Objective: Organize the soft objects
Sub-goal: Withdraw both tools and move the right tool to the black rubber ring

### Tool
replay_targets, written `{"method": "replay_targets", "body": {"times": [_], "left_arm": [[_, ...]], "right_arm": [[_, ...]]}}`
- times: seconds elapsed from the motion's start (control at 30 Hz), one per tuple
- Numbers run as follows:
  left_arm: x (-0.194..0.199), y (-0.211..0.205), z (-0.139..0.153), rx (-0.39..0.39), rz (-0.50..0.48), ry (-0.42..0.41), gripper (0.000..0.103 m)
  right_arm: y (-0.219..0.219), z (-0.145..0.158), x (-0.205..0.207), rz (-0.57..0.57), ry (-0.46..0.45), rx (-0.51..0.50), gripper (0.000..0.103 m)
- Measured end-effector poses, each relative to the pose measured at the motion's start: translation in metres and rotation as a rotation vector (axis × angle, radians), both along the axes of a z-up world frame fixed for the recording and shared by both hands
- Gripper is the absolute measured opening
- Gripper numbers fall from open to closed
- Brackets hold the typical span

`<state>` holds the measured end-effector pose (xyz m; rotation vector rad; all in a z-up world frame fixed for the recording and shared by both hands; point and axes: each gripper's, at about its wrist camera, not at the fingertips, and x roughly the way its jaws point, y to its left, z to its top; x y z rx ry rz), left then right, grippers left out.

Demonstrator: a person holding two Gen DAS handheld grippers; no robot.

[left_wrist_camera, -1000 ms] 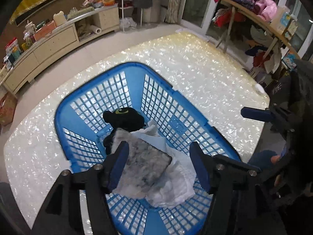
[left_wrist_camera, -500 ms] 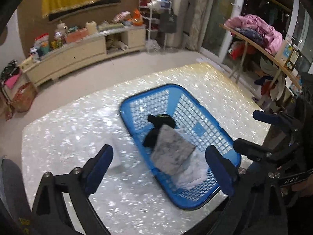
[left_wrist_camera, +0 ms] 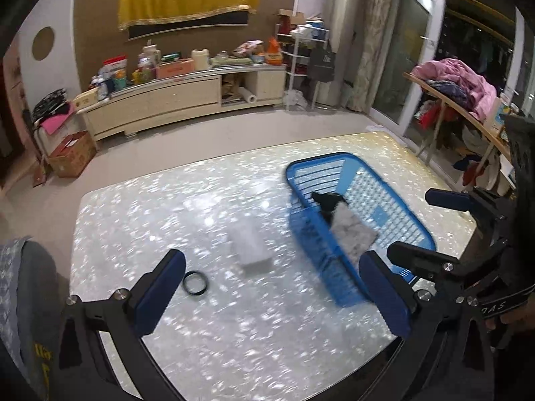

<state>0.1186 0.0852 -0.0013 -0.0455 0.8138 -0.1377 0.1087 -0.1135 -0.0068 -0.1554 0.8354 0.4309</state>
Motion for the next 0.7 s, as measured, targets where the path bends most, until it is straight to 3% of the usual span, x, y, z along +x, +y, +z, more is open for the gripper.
{"method": "replay_targets", "body": {"times": [0.43,0.7], "left_arm": [[-0.021,0.080,-0.042,-0.027,0.139,0.095,0.103],[-0.025,0.126,-0.088,0.000,0.216,0.190,0.103]], "right_arm": [[0.074,-0.032,0.016,0.123,0.062,-0.062,0.103],[0.124,-0.075,0.038,0.206,0.155,-0.078,0.103]]}}
